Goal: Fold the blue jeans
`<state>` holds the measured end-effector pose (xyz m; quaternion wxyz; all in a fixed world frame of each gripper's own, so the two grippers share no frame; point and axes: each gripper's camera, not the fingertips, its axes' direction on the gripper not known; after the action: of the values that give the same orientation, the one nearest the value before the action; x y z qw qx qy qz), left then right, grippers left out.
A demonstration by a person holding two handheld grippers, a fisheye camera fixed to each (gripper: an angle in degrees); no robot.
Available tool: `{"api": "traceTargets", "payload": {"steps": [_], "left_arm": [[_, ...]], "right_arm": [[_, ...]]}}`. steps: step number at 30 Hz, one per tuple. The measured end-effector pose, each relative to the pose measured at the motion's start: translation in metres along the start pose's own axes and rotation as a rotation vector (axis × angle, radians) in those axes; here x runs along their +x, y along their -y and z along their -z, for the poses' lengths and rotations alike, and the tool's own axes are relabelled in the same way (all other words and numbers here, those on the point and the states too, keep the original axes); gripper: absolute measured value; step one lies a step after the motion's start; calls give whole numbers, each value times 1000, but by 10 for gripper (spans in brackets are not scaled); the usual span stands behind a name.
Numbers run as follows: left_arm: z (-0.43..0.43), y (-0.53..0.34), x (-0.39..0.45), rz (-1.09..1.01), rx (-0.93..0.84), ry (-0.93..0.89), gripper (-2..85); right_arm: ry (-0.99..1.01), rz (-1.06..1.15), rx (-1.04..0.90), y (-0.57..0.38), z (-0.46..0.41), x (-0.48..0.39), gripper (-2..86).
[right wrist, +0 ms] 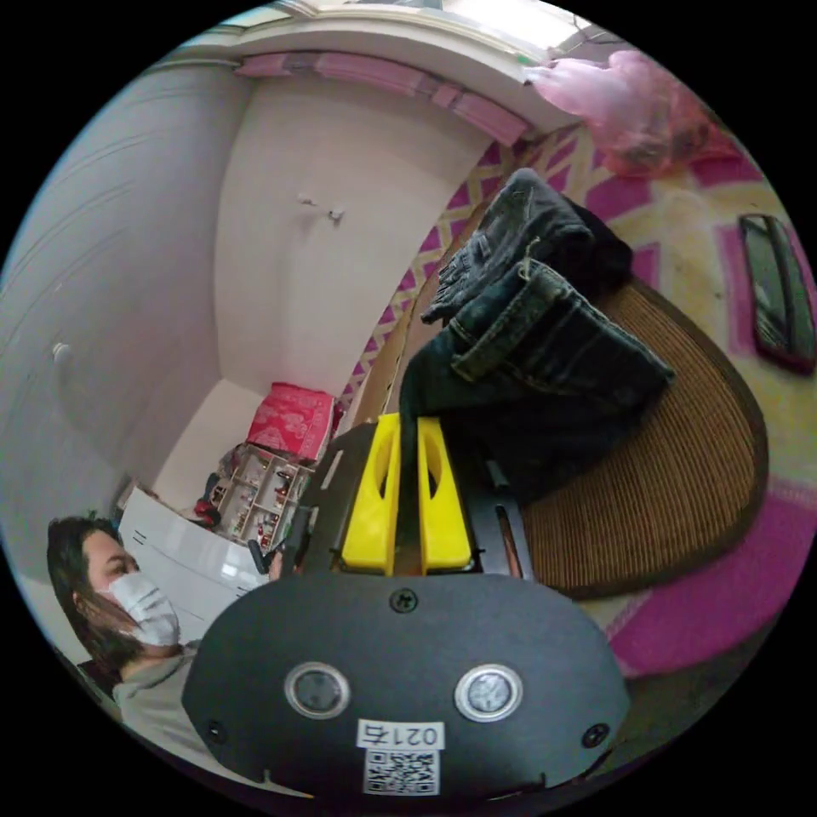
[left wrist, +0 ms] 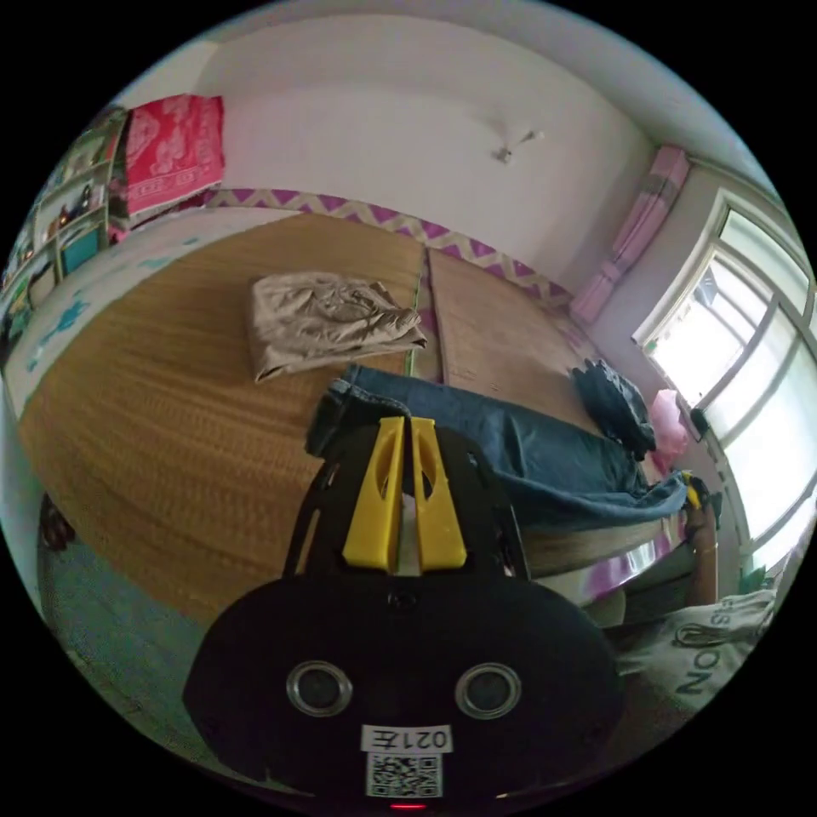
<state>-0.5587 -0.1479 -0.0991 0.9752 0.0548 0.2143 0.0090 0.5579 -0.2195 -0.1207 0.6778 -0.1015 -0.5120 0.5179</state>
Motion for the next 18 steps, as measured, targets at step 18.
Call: {"api": "traceTargets", "payload": {"steps": [18], "left_arm": [[-174,82,37,-87,-50,-2,46]], "right_arm": [[48,226,-218,-60,-124,86,63]]}}
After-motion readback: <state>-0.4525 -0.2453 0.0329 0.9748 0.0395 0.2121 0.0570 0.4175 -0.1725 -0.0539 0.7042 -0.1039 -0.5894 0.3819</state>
